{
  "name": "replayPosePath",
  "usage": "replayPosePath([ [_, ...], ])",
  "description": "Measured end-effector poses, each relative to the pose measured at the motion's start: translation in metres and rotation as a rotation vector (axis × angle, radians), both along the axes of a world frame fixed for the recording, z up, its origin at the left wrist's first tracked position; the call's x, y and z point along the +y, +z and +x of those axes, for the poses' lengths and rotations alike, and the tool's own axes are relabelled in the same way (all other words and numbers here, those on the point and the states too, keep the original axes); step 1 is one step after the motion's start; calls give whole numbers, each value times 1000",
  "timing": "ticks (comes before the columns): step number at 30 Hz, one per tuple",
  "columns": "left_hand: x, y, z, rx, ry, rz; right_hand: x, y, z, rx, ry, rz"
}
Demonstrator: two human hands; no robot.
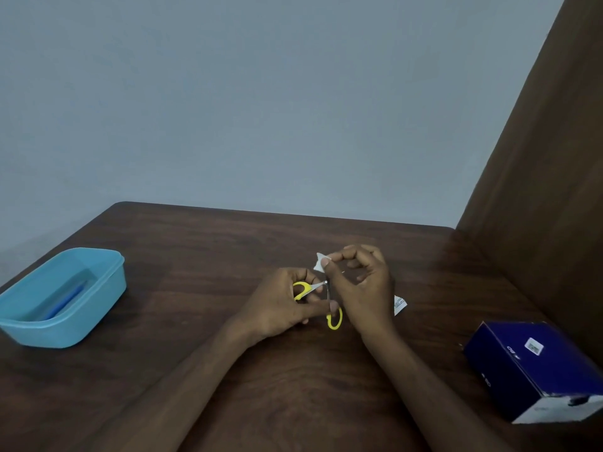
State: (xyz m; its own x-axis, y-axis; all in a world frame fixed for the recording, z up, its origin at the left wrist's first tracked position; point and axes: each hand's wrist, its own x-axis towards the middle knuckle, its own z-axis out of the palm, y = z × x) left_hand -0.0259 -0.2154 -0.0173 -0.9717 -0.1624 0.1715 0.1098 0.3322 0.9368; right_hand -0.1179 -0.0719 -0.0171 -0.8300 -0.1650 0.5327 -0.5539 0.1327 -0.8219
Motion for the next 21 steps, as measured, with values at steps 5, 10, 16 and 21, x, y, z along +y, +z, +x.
replayPosePath([
  [5, 0, 1, -2, 12, 30, 17, 5, 5, 0, 3, 36, -133],
  [10, -2, -1, -1, 14, 21, 17, 7, -3, 0, 40, 38, 58],
  [16, -1, 1, 0, -29, -17, 32, 6, 0, -13, -127, -13, -202],
  [21, -3, 0, 0, -25, -31, 50, 16, 4, -18, -294, 140, -269],
])
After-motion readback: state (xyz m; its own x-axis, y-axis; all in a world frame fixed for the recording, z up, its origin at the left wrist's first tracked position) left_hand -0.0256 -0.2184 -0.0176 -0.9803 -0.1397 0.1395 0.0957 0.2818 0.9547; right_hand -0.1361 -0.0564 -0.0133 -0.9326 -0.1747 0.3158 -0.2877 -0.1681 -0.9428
